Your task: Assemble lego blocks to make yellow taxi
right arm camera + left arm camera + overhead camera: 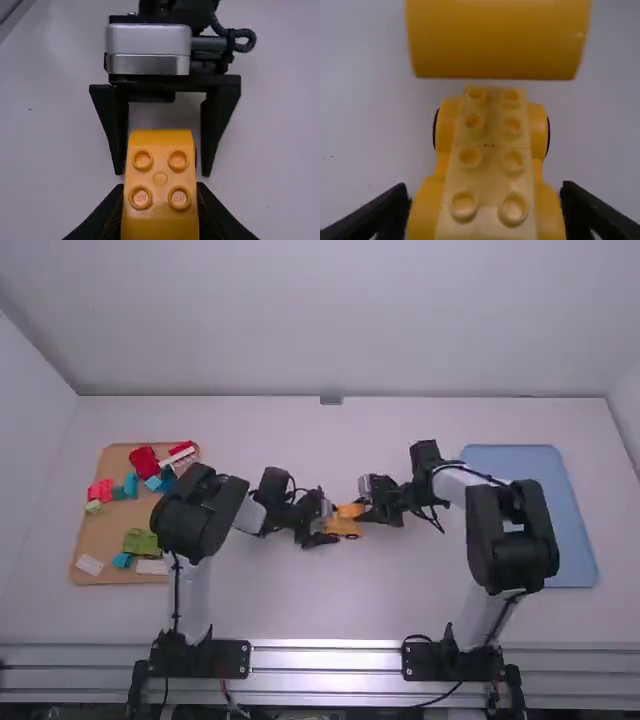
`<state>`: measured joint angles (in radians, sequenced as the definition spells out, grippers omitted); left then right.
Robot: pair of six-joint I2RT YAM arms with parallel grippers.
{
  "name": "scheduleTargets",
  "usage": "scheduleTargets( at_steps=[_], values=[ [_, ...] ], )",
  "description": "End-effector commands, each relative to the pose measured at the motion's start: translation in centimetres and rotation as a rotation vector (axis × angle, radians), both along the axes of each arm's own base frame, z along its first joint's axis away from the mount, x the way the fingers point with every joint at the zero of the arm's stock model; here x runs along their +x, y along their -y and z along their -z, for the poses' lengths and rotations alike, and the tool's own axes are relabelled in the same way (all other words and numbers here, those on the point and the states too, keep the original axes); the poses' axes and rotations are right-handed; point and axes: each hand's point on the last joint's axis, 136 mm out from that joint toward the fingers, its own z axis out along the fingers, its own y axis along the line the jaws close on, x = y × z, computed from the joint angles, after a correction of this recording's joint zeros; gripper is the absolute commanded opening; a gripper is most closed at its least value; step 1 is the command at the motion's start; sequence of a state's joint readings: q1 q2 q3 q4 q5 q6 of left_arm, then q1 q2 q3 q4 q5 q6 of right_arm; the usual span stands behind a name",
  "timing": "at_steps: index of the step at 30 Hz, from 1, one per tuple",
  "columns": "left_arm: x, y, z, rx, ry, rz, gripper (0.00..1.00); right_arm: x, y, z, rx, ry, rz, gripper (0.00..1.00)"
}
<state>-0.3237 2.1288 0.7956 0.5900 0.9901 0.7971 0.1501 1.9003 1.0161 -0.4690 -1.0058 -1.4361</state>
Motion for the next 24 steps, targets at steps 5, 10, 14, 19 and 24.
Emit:
scheduleTargets(
  at_steps=[5,10,14,19,24],
  values=[
    [-0.8,0.1,0.5,-0.004,-0.007,0.021,0.51,-0.3,-0.3,0.7,0.005,-0.022,0.036,0.19],
    [-1.0,0.3,0.5,-0.008,0.006,0.028,0.48,0.3,-1.2,2.1,0.030,-0.042,0.137,0.22],
    [-1.0,0.4,0.5,-0.008,0.003,0.028,0.48,-0.3,-1.8,2.7,0.041,-0.034,0.141,0.21],
    [-1.0,0.4,0.4,-0.009,-0.002,0.026,0.48,-0.8,-1.7,3.6,0.013,-0.033,0.148,0.19],
    [-1.1,0.5,0.3,-0.015,-0.004,0.033,0.46,-1.0,-1.3,4.3,-0.023,-0.038,0.160,0.18]
  ],
)
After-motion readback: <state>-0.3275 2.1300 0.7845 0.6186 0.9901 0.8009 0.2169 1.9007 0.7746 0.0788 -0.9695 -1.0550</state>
